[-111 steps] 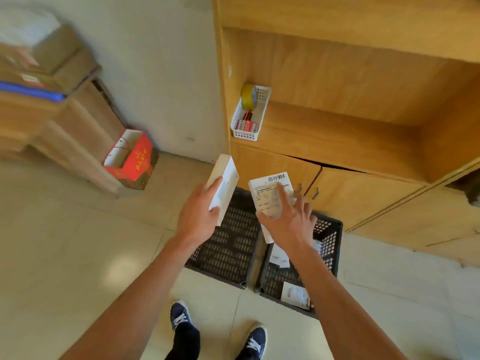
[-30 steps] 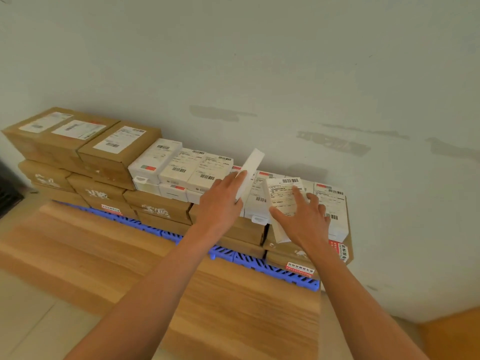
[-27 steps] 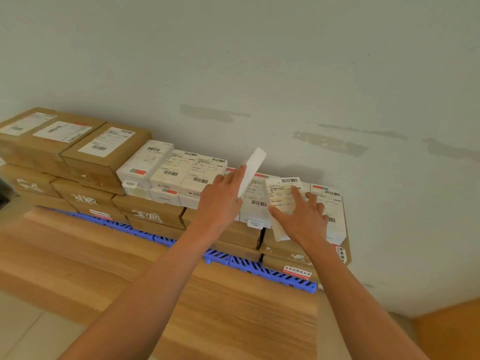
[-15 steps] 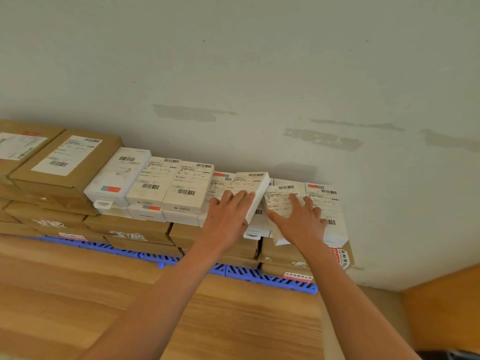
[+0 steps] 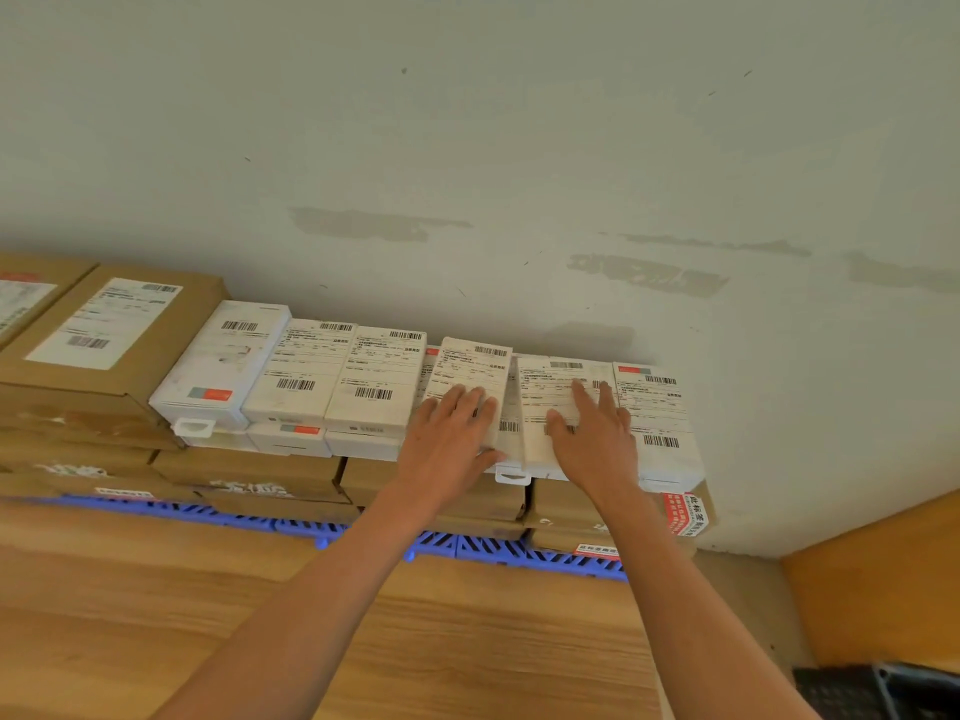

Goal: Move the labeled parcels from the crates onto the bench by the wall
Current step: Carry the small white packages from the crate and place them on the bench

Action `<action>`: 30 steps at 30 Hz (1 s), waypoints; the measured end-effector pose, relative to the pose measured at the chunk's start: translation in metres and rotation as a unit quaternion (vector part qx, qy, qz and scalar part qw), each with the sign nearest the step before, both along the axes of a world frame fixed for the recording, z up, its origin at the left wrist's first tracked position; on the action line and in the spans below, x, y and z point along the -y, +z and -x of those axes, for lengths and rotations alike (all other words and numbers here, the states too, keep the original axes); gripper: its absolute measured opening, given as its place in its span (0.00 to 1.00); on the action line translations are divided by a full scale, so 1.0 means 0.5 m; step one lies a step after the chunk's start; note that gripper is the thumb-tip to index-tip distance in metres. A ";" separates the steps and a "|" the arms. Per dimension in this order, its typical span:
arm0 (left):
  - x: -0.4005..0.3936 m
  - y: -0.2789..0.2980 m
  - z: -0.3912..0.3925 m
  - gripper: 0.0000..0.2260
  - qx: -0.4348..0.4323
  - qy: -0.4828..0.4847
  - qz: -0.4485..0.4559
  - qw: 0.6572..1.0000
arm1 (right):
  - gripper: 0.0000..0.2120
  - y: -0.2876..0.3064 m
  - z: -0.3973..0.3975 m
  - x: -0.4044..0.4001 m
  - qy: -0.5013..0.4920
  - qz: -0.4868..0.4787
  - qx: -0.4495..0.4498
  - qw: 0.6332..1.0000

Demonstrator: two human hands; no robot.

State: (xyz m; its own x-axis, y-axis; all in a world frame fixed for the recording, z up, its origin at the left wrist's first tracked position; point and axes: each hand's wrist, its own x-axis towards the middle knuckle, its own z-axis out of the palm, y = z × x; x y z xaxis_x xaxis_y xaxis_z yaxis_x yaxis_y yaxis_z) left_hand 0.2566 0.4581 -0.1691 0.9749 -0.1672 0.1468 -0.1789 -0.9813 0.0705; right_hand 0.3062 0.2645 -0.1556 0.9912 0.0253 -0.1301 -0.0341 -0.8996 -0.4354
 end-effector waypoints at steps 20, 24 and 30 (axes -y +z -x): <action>-0.072 0.007 -0.004 0.25 -0.044 -0.050 0.000 0.998 | 0.23 -0.014 0.027 -0.064 0.067 0.010 0.063 0.996; -0.072 0.015 0.003 0.21 -0.048 -0.061 0.027 0.997 | 0.23 0.019 0.066 -0.050 0.037 -0.011 0.063 0.997; -0.011 0.082 0.016 0.21 -0.058 -0.104 0.050 0.992 | 0.22 0.074 0.154 0.041 -0.024 0.000 0.075 0.997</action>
